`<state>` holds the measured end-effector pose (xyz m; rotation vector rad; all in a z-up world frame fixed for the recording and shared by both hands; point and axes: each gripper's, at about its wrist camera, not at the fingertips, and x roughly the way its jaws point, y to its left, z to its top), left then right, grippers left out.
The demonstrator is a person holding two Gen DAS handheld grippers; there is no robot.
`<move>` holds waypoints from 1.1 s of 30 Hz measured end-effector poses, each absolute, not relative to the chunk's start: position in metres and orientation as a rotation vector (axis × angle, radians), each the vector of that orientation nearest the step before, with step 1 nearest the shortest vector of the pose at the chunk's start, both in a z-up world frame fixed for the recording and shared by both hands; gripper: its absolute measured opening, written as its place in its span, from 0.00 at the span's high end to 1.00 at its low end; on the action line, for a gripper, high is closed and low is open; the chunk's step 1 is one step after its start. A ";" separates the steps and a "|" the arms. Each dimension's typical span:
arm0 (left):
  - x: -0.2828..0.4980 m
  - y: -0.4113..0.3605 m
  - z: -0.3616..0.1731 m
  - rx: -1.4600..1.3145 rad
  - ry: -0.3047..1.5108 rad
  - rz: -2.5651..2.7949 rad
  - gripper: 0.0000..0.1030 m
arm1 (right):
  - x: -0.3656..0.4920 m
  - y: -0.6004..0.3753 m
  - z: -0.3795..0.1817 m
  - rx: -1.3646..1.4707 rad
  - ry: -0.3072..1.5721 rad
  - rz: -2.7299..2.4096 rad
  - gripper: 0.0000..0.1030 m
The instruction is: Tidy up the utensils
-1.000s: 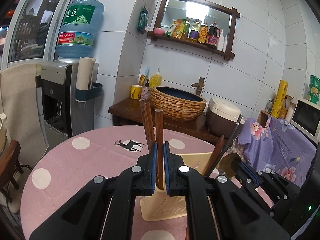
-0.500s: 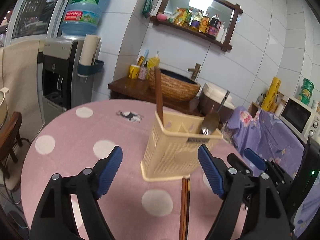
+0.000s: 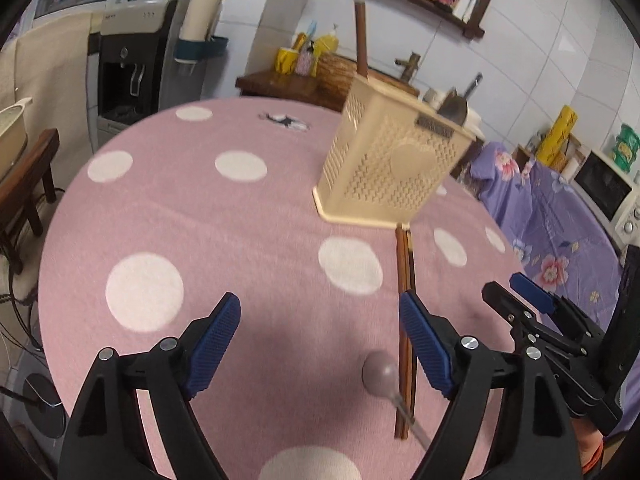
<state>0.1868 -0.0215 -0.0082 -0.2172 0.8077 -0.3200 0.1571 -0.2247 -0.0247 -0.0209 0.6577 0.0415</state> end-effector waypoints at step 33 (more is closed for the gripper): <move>0.188 -0.065 -0.051 -0.138 0.946 -0.525 0.95 | 0.200 -0.235 -0.060 0.174 0.885 0.102 0.52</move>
